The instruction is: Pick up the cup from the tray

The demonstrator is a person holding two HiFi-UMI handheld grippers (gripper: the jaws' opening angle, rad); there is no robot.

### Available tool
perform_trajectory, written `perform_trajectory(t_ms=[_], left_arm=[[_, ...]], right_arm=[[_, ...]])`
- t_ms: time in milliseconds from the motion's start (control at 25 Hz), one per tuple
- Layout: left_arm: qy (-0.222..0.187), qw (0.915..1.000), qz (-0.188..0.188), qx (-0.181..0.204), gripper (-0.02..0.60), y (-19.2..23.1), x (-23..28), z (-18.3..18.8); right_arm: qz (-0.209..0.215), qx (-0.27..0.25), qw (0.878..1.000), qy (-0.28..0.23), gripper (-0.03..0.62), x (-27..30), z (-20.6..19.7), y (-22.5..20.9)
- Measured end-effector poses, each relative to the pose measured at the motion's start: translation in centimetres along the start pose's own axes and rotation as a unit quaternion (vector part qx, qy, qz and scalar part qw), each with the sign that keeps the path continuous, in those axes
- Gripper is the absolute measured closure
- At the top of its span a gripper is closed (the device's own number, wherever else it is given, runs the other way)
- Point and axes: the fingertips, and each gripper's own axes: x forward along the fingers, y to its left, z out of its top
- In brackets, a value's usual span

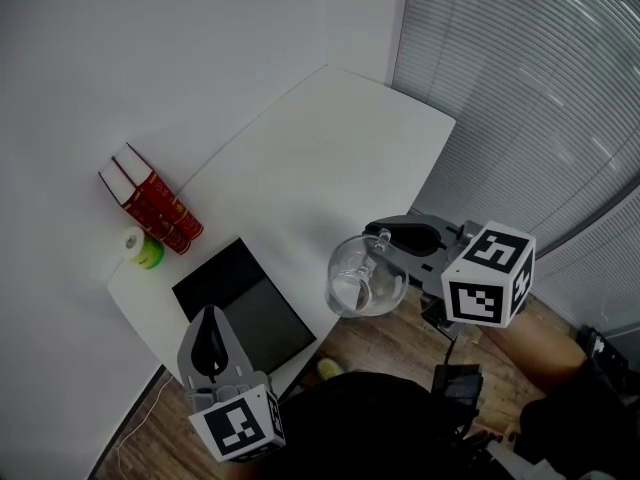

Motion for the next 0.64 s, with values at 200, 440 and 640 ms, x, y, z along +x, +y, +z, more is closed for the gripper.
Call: perform_trajectory(t_ms=[200,440,640], left_arm=[[-0.002,1.0000,-0.006,0.000,0.577,-0.15,0.30,0.13],[-0.003,0.9999,-0.010,0.001,0.577,-0.29,0.52,0.27],[-0.003,1.0000,-0.009,0.003,0.577,-0.22,0.52,0.50]], right_arm=[[-0.002,-0.001,1.000,-0.002,0.551,-0.02,0.19,0.04],[-0.003,0.003,1.000,-0.003,0.551,0.00,0.14,-0.01],[0.000,0.004,1.000,-0.005,0.551,-0.02,0.39,0.03]])
